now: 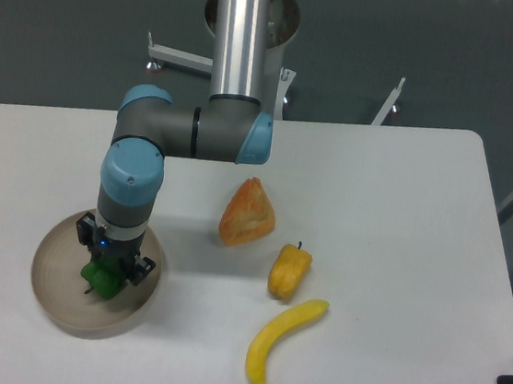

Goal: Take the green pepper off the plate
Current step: 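Lift the gripped green pepper up off the plate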

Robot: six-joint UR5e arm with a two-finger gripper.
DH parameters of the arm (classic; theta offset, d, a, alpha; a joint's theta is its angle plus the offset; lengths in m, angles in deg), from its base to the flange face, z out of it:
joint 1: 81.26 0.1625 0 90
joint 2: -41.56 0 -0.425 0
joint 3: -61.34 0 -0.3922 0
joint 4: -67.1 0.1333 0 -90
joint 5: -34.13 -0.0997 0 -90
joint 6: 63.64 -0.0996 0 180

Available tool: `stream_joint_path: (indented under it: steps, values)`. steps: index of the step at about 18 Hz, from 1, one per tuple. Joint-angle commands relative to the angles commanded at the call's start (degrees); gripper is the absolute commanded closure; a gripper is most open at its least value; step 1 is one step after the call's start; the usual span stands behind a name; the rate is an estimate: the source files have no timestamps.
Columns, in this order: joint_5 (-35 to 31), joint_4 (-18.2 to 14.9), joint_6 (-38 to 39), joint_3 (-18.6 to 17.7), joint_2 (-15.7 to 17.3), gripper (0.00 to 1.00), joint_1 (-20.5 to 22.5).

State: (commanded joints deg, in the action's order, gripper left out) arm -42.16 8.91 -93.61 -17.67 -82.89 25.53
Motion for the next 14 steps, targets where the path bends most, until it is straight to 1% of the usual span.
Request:
stream_joint_path:
  steps: [2,4,6,8,9,11,14]
  values:
    - [0.00,-0.26,0.00,0.52,0.26,0.60,0.26]
    - [-0.26,-0.53,-0.44,1.23,0.70,0.61,0.44]
    - [-0.96,-1.14,-4.55,2.19,1.75,0.61,1.31]
    - [-1.58,-3.50,-7.55,2.98,3.33,0.61,3.77]
    - [-1.93,-5.78,-10.69,3.95,3.86,0.61,5.87]
    - [-3.59,-7.81,-17.54,4.66,4.66,0.61,7.99]
    - [-6.50,-8.09,-25.64,4.83,5.63,0.61,11.94]
